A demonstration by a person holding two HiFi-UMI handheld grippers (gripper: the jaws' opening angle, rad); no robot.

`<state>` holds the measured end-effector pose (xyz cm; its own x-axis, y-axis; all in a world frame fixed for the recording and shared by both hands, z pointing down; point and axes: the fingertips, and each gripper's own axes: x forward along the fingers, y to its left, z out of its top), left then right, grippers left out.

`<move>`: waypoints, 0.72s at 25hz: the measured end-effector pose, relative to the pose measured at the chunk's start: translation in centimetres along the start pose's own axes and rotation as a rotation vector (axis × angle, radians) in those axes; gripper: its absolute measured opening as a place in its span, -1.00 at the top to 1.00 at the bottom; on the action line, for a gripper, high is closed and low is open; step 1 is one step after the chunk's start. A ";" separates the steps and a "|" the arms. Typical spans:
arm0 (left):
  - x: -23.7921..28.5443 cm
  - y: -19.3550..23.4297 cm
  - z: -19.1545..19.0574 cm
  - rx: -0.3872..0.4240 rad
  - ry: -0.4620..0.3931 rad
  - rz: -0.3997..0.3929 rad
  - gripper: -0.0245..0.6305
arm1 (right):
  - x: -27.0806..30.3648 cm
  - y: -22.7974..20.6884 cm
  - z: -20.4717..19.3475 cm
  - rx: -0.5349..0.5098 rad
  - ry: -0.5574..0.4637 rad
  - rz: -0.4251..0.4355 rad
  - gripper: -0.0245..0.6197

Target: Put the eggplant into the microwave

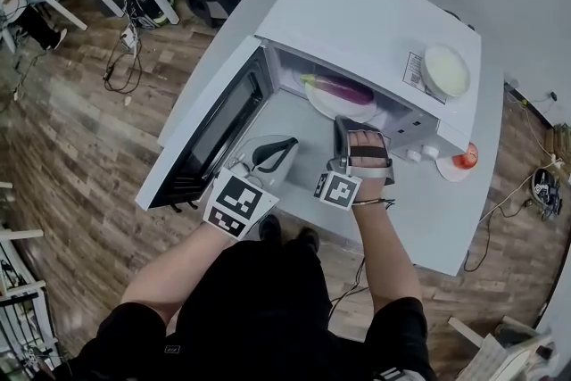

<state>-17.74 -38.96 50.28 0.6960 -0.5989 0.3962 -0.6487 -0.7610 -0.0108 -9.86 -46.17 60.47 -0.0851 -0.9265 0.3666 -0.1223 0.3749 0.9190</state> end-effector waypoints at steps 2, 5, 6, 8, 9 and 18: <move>0.0 0.1 0.2 -0.001 0.005 -0.004 0.90 | 0.5 -0.1 0.2 0.036 -0.001 0.027 0.84; -0.1 0.4 0.3 -0.007 0.010 -0.005 0.90 | 1.2 -0.4 0.2 0.126 0.006 0.074 0.84; -0.1 0.4 0.3 -0.010 0.012 -0.005 0.90 | 1.5 -0.4 0.1 0.162 0.009 0.092 0.84; -0.1 0.6 0.2 -0.017 0.017 -0.006 0.90 | 1.8 -0.5 0.1 0.228 0.004 0.125 0.83; -0.1 0.7 0.1 -0.021 0.019 -0.006 0.90 | 1.8 -0.5 0.2 0.254 -0.005 0.138 0.81; -0.4 1.3 0.1 -0.033 0.029 -0.012 0.90 | 1.5 -0.5 1.2 0.324 -0.036 0.166 0.66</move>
<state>-18.84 -39.79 50.07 0.6946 -0.5823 0.4224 -0.6507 -0.7589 0.0238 -11.08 -47.75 60.36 -0.1643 -0.8525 0.4962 -0.4106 0.5165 0.7514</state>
